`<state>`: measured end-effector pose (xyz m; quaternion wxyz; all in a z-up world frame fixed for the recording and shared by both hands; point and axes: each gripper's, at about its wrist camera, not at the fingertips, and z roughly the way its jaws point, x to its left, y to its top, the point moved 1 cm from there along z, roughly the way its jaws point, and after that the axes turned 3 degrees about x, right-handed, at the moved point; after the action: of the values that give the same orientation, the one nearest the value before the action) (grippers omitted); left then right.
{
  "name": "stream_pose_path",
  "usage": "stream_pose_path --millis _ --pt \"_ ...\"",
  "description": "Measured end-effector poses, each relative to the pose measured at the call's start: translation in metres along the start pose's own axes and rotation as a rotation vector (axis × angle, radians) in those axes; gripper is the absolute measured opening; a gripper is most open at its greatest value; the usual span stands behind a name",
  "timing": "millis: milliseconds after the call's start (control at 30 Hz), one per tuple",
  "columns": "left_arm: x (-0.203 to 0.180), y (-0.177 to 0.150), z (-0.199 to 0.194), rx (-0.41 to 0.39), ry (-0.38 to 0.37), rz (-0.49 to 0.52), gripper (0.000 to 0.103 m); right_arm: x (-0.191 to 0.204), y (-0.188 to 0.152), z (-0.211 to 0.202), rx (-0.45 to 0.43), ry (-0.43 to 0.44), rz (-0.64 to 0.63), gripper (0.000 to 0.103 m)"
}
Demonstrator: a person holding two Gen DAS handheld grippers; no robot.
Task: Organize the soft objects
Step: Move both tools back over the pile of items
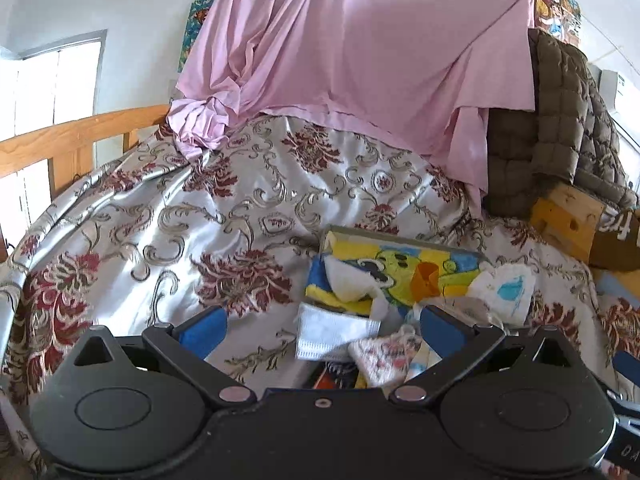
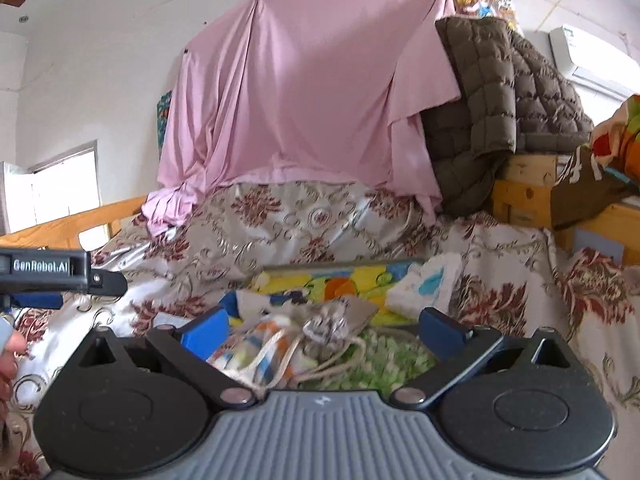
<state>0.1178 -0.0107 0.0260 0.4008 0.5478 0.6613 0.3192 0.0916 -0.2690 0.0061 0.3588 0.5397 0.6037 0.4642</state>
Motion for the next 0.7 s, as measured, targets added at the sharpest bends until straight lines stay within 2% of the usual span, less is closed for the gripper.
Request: stream_pose_path --millis 267,400,567,700 --pt "0.015 -0.039 0.007 0.056 0.018 -0.033 0.102 0.002 -0.009 0.016 0.09 0.002 -0.009 0.103" --pt "0.013 -0.054 0.017 0.104 0.065 0.028 0.102 0.001 -0.016 0.027 0.162 -0.009 -0.008 0.103" --pt "0.005 -0.066 0.022 0.12 0.073 0.129 0.102 -0.001 -0.021 0.035 0.208 -0.014 0.001 0.103" --pt "0.001 -0.069 0.025 0.136 0.076 0.153 0.102 -0.001 -0.022 0.037 0.224 -0.007 0.002 0.103"
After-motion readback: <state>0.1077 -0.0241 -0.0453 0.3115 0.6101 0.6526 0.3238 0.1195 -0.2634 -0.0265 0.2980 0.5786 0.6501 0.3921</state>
